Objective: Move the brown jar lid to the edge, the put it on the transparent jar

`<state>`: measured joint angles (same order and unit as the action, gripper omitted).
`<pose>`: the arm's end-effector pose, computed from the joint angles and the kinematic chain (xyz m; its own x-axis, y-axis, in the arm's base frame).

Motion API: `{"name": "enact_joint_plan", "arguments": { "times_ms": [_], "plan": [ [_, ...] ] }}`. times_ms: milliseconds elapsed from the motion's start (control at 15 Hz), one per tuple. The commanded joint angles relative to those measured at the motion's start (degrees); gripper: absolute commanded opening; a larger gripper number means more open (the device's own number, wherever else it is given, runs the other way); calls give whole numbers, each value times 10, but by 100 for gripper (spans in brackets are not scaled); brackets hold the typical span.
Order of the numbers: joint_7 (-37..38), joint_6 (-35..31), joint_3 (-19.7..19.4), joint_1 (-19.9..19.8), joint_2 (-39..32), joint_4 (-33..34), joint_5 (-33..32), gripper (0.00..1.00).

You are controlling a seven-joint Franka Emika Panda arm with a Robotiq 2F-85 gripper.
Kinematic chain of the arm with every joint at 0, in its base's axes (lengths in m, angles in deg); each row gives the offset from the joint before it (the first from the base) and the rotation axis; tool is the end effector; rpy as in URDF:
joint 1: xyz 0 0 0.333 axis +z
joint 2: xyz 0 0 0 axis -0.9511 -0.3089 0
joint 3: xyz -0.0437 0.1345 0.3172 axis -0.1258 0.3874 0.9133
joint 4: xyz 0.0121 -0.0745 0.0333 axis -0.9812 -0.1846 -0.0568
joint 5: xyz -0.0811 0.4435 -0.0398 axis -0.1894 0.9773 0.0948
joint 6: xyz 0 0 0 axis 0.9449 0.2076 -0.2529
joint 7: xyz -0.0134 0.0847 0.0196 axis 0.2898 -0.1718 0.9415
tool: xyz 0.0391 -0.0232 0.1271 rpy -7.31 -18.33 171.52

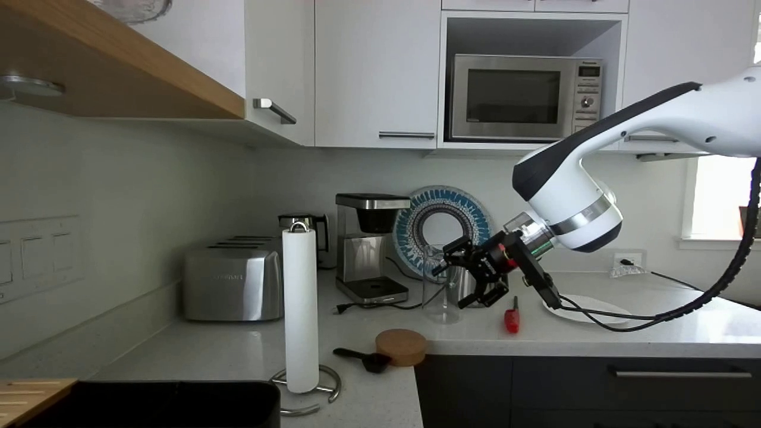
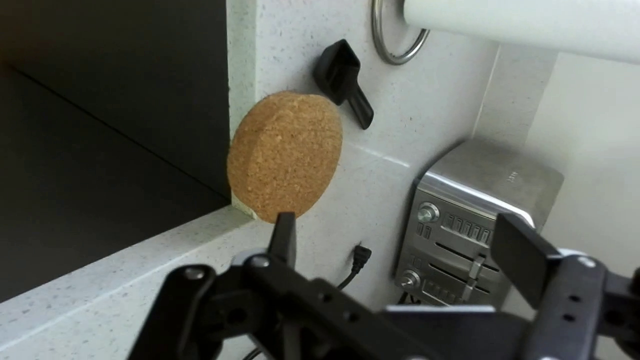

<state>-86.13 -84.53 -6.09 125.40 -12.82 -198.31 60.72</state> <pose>0.4603 0.3055 0.4053 0.9014 -0.3849 0.1982 -0.0997 -0.6301 -0.7701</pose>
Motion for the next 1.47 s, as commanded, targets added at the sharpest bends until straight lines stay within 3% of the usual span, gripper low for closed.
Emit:
{"name": "enact_joint_plan", "arguments": {
  "times_ms": [0,267,533,933,1400],
  "plan": [
    [-6,0,-4,3,0,2,5,100],
    [-7,1,-6,8,0,2,8,100],
    [-67,8,-23,6,-14,-1,64,100],
    [-218,60,-46,4,-42,11,236,100],
    [-323,131,-53,-2,-102,11,355,100]
  ]
}}
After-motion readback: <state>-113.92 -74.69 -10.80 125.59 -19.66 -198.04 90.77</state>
